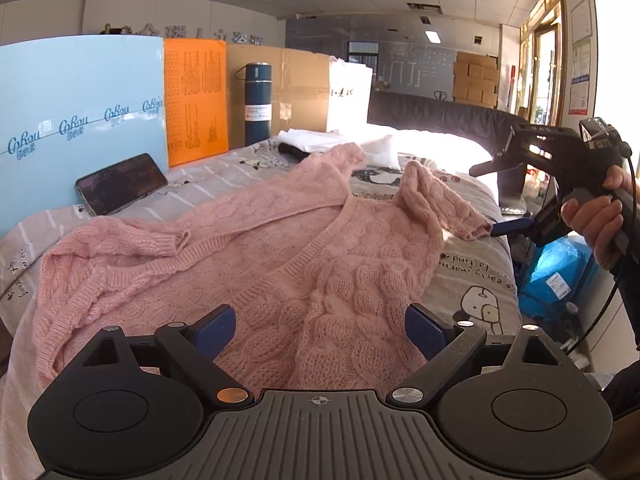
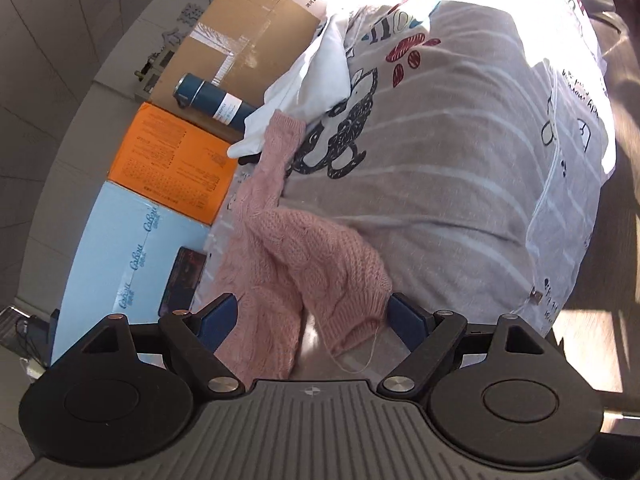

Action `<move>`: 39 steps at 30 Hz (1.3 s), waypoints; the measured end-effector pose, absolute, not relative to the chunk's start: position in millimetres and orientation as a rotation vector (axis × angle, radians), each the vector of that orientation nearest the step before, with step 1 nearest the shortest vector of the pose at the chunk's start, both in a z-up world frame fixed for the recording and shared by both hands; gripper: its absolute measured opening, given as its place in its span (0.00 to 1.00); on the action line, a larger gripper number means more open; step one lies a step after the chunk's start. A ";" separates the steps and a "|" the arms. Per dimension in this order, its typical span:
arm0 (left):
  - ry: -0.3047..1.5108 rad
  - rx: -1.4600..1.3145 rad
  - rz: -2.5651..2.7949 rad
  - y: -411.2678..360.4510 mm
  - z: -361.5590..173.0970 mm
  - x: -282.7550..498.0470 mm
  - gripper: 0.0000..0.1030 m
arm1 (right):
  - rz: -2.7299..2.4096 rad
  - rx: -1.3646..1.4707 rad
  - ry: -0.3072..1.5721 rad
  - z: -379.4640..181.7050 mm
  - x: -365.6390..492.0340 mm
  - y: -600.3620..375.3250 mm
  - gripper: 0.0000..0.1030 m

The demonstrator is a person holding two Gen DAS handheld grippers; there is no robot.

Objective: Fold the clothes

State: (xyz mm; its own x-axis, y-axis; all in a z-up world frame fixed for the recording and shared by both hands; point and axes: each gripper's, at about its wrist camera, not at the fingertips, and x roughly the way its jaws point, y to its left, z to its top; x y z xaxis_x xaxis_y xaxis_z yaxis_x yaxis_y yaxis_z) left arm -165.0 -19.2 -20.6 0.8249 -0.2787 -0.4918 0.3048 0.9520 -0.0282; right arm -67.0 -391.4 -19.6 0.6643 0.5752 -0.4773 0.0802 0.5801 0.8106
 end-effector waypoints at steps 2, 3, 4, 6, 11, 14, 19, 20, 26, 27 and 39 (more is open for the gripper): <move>0.522 0.058 -0.307 -20.1 -22.8 -164.1 0.91 | 0.295 0.944 0.854 -21.8 -62.7 -386.9 0.80; 0.522 0.057 -0.308 -19.8 -23.1 -164.1 0.91 | 0.278 0.952 0.865 -22.7 -61.2 -385.1 0.80; 0.523 0.053 -0.309 -19.6 -23.4 -163.9 0.91 | 0.260 0.942 0.855 -22.4 -61.0 -382.8 0.80; 0.527 0.046 -0.311 -18.6 -24.0 -163.4 0.91 | 0.209 0.867 0.818 -18.9 -61.6 -373.7 0.77; 0.535 0.044 -0.313 -18.6 -25.8 -163.4 0.91 | 0.059 0.602 0.717 -18.0 -57.7 -352.3 0.10; 0.544 0.041 -0.315 -18.8 -26.9 -161.8 0.91 | -0.061 0.429 0.536 -3.2 -52.6 -356.0 0.09; 0.560 0.024 -0.319 -16.0 -28.3 -159.8 0.91 | -0.131 0.079 0.312 20.4 -20.3 -356.2 0.11; 0.564 0.022 -0.318 -15.5 -28.6 -159.4 0.91 | -0.137 0.035 0.309 20.9 -10.9 -355.5 0.16; 0.574 0.012 -0.320 -14.3 -29.1 -158.9 0.91 | -0.316 -0.016 0.303 16.0 7.1 -361.2 0.42; 0.571 0.010 -0.322 -14.2 -28.9 -159.0 0.91 | -0.317 0.008 0.308 16.2 4.6 -363.7 0.45; 0.393 -0.058 -0.087 39.8 0.8 -176.6 0.91 | 0.663 0.277 0.542 16.0 -72.2 -282.3 0.64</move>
State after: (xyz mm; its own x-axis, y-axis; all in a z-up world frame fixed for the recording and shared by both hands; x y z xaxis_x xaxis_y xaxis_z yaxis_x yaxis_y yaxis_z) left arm -176.6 39.8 0.8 0.9199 -0.0956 -0.3802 0.0731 0.9946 -0.0730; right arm -72.2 -282.3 16.0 0.6579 0.6469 -0.3857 -0.5068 0.7591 0.4086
